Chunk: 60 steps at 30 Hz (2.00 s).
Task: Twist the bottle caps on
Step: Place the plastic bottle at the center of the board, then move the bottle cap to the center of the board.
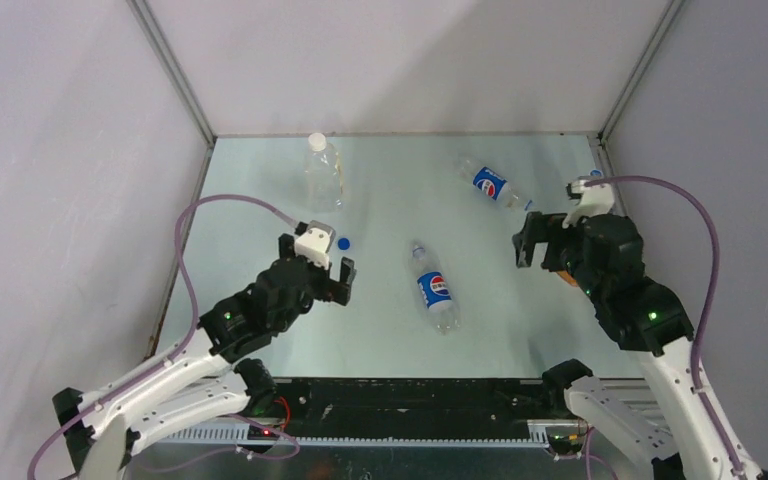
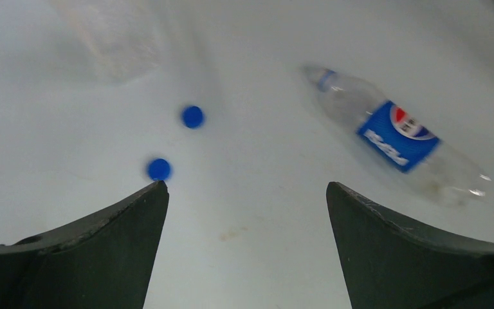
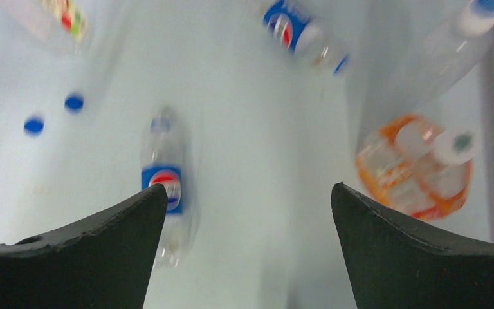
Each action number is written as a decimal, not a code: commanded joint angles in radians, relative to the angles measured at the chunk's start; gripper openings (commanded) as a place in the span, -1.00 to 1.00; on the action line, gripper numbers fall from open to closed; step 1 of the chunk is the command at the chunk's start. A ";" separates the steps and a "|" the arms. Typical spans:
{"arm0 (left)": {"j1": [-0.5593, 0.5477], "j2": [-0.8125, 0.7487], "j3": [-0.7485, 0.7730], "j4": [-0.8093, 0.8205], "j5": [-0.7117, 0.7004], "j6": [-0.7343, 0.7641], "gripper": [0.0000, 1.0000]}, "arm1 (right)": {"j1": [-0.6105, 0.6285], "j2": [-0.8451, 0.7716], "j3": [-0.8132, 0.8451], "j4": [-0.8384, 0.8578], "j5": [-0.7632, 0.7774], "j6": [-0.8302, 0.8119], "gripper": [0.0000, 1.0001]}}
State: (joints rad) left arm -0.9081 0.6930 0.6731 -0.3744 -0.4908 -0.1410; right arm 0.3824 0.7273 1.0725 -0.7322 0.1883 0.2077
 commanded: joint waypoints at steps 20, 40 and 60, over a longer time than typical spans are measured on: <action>0.404 0.296 0.043 -0.118 0.283 -0.563 0.96 | 0.081 0.112 -0.084 -0.069 -0.348 0.038 0.99; 0.602 0.954 0.390 -0.160 0.190 -0.566 0.48 | 0.122 0.255 -0.094 -0.049 -0.384 -0.006 0.99; 0.599 1.024 0.375 -0.154 0.292 -0.626 -0.25 | 0.121 0.239 -0.094 -0.078 -0.375 -0.040 0.99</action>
State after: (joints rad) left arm -0.3035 1.7412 1.0447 -0.5323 -0.2584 -0.7448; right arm 0.4999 0.9844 0.9771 -0.8135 -0.1871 0.1829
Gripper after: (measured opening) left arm 0.419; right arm 0.992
